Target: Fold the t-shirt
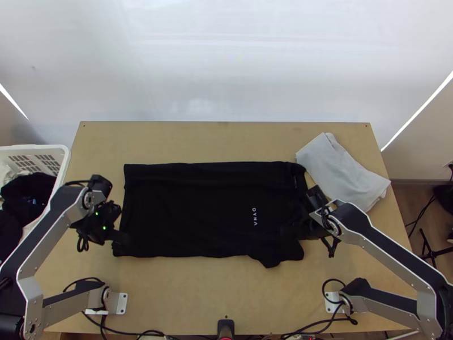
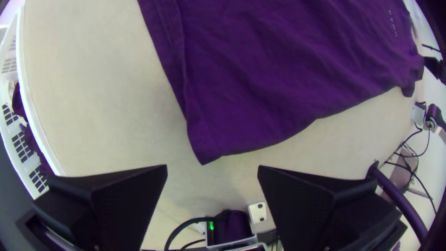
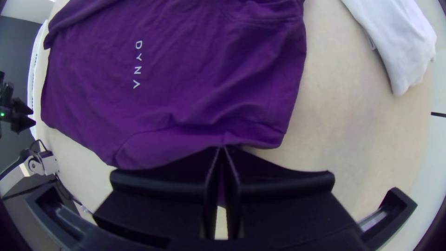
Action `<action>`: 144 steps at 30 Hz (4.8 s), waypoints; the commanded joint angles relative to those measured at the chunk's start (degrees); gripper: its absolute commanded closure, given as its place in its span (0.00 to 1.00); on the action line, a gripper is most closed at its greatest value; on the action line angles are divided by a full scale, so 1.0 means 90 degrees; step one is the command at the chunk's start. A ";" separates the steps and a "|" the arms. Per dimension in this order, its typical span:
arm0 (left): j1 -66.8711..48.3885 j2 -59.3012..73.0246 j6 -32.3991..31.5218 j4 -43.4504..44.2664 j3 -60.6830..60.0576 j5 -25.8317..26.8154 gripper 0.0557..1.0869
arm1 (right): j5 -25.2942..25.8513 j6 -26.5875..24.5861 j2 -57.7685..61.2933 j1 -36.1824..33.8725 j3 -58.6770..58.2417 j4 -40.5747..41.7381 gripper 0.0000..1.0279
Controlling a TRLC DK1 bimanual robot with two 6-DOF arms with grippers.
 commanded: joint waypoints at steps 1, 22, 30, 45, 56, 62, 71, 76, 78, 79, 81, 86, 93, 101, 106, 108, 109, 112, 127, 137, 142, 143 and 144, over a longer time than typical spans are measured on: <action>0.0002 0.0096 0.0254 0.0411 -0.0696 -0.0045 0.09 | 0.0008 -0.0089 0.0074 -0.0078 0.0137 0.0006 0.97; -0.0183 -0.0070 0.0010 0.1837 -0.1204 0.0062 0.96 | -0.0002 -0.0089 0.0172 -0.0225 0.0391 -0.0042 0.97; -0.0154 -0.0559 0.0088 0.1583 -0.0794 0.0111 0.96 | 0.0008 -0.0060 -0.0082 -0.0254 0.0372 -0.0082 0.97; 0.0412 -0.1008 -0.0439 0.1641 -0.0315 0.1175 0.96 | 0.0164 0.0008 -0.0531 -0.0439 0.0235 -0.0140 0.97; 0.0539 -0.1233 -0.1035 0.1944 -0.0315 0.1273 0.96 | 0.0252 0.0067 -0.0658 -0.0488 0.0547 -0.0228 0.97; 0.0881 -0.0940 -0.1133 0.2305 -0.0276 0.1273 0.96 | 0.0399 -0.0040 -0.0551 -0.0605 0.0635 -0.0189 0.97; 0.1223 -0.0510 -0.1230 0.2677 -0.0032 0.1273 0.96 | 0.0516 -0.0177 -0.0346 -0.0801 0.0918 -0.0111 0.97; 0.1252 -0.0129 -0.1465 0.2784 0.0486 0.1273 0.96 | 0.0516 -0.0216 -0.0150 -0.0859 0.1182 0.0045 0.97; 0.1213 0.0027 -0.1582 0.2794 0.0769 0.1273 0.96 | 0.0526 -0.0236 -0.0043 -0.0918 0.1319 0.0114 0.97; 0.1203 0.0135 -0.1621 0.2794 0.0906 0.1273 0.96 | 0.0526 -0.0246 0.0016 -0.0928 0.1377 0.0143 0.97; 0.1116 0.0310 -0.1680 0.2794 0.1199 0.1273 0.96 | 0.0526 -0.0285 0.0182 -0.0967 0.1524 0.0172 0.97; 0.0950 0.0779 -0.1807 0.2794 0.1833 0.1273 0.96 | 0.0526 -0.0353 0.0611 -0.0996 0.1866 0.0309 0.97; 0.0852 0.1258 -0.2012 0.2794 0.2439 0.1214 0.96 | 0.0516 -0.0372 0.1168 -0.0996 0.2471 0.0417 0.97; 0.0871 0.1707 -0.2197 0.2930 0.2566 0.1087 0.96 | 0.0535 -0.0294 0.1686 -0.1025 0.3038 0.0563 0.97; 0.0950 0.1922 -0.2266 0.3018 0.2556 0.0970 0.96 | 0.0555 -0.0294 0.1891 -0.1113 0.3086 0.0680 0.97; 0.0950 0.2000 -0.2373 0.3087 0.2566 0.0863 0.96 | 0.0555 -0.0275 0.1959 -0.1133 0.3086 0.0729 0.97; 0.0940 0.2029 -0.2412 0.3096 0.2566 0.0824 0.96 | 0.0555 -0.0255 0.2008 -0.1152 0.3086 0.0749 0.97; 0.0920 0.2156 -0.2520 0.3116 0.2576 0.0814 0.96 | 0.0565 -0.0216 0.2174 -0.1201 0.3077 0.0846 0.97; 0.0481 0.2371 -0.3057 0.3419 0.2419 0.0785 0.96 | 0.0545 0.0126 0.2662 -0.1357 0.2940 0.1657 0.94; 0.0295 0.2322 -0.3369 0.3468 0.2488 0.0794 0.57 | 0.0418 0.0350 0.2750 -0.1367 0.2559 0.2633 0.74; 0.0403 0.2283 -0.3320 0.3419 0.2439 0.0785 0.04 | 0.0418 0.0321 0.2730 -0.1396 0.2432 0.2692 0.26; 0.0442 0.2263 -0.3301 0.3458 0.2419 0.0775 0.04 | 0.0428 0.0262 0.2711 -0.1406 0.2432 0.2692 0.15; 0.0510 0.2254 -0.3301 0.3468 0.2439 0.0775 0.04 | 0.0428 0.0155 0.2623 -0.1406 0.2422 0.2692 0.12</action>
